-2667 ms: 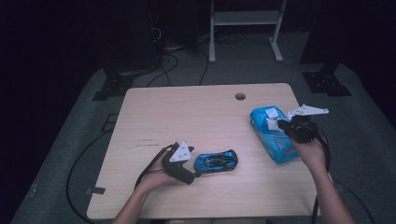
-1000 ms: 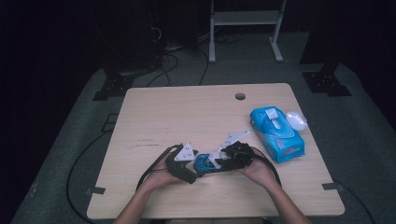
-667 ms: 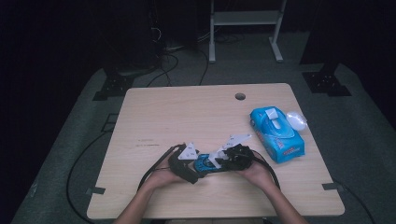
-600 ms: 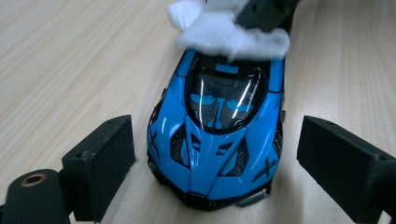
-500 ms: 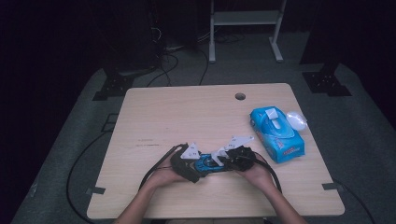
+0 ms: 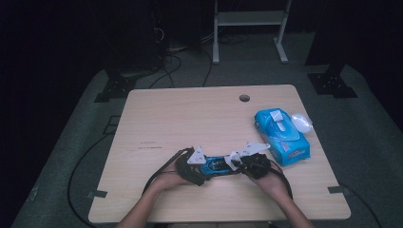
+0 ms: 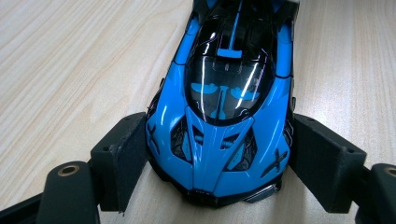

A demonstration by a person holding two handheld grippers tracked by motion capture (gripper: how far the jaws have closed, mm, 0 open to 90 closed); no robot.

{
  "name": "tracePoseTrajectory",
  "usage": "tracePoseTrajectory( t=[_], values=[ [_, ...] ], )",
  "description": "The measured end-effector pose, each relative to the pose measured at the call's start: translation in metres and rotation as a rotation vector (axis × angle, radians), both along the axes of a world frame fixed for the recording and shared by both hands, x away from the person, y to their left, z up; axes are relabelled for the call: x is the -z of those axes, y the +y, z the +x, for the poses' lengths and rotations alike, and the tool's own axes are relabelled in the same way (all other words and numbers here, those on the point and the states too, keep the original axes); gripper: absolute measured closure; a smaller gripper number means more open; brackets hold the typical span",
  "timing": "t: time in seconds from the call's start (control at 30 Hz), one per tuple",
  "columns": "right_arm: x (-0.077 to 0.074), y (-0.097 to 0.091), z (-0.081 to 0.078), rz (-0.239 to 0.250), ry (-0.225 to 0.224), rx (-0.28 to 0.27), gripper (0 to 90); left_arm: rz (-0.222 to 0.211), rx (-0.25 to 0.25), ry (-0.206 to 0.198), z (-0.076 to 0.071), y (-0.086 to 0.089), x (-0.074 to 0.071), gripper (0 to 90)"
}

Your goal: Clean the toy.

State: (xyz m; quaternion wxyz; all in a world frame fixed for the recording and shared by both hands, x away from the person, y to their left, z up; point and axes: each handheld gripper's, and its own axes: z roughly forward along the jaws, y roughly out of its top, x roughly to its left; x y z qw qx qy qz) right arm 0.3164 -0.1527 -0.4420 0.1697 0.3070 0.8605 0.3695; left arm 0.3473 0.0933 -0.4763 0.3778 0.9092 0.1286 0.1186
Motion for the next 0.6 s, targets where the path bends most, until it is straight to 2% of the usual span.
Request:
tracePoseTrajectory(
  t=[0.07,0.1,0.13,0.17,0.2,0.3,0.4,0.47,0.6],
  values=[
    [0.002,0.007,-0.004,0.017,0.026,-0.051,82.7,-0.001,-0.004,-0.001,-0.001,0.000,0.000,22.8],
    [0.003,0.012,-0.006,0.007,0.023,-0.060,82.6,0.002,-0.007,-0.001,-0.001,0.000,0.000,22.8],
    [0.004,0.016,-0.008,-0.028,-0.003,-0.072,82.6,0.003,-0.007,0.000,-0.001,0.001,0.000,22.6],
    [0.003,0.017,-0.008,-0.033,-0.005,-0.075,82.6,0.003,-0.008,0.000,-0.001,0.001,0.000,22.7],
    [0.002,0.016,-0.006,-0.025,0.011,-0.072,82.7,-0.003,-0.011,0.001,-0.001,0.002,0.000,22.7],
    [0.002,0.000,-0.001,-0.032,0.014,-0.023,82.7,0.000,-0.009,0.001,-0.001,0.002,0.000,23.5],
    [0.004,-0.014,0.001,0.013,0.028,0.014,82.8,0.000,-0.012,-0.001,-0.002,-0.001,0.000,23.7],
    [0.005,-0.009,-0.001,-0.014,0.005,0.013,82.8,0.001,-0.016,0.002,-0.002,0.000,0.000,23.7],
    [0.008,0.004,-0.004,0.026,0.007,-0.011,82.8,-0.003,-0.018,0.003,-0.003,0.001,0.000,23.6]
  ],
)
